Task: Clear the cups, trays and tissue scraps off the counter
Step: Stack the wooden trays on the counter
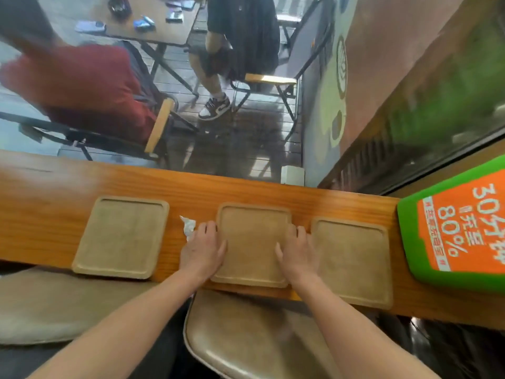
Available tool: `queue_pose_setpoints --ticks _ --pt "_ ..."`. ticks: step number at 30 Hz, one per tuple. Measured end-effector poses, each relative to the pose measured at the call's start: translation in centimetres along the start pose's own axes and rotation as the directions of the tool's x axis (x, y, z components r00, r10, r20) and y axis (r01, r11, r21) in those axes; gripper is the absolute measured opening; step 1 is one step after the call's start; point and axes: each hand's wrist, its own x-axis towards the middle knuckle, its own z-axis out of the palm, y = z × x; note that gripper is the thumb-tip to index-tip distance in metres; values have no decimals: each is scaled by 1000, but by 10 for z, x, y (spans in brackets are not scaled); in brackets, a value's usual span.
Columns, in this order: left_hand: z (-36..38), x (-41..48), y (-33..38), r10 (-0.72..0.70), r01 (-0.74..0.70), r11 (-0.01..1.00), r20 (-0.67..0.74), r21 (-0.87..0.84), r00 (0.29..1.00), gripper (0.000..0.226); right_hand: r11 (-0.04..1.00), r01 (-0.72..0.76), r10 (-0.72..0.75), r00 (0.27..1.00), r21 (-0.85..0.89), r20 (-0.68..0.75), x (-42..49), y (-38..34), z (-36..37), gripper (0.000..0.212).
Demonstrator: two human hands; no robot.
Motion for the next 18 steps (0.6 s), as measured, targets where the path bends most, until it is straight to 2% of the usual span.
queue_pose_setpoints --ticks 5,10,14,18 --pt "17 11 -7 -127 129 990 32 -62 991 45 988 -140 142 990 72 -25 0 -2 15 58" --pt "24 11 -1 -184 186 974 34 -125 982 45 938 -300 310 950 176 -33 -5 -22 19 61" --pt "31 7 4 -250 253 941 40 -223 967 52 857 -442 446 894 263 51 -5 -32 21 64" --pt "31 13 -2 -305 337 875 144 -347 941 56 728 -584 569 807 360 158 1 -35 19 63"
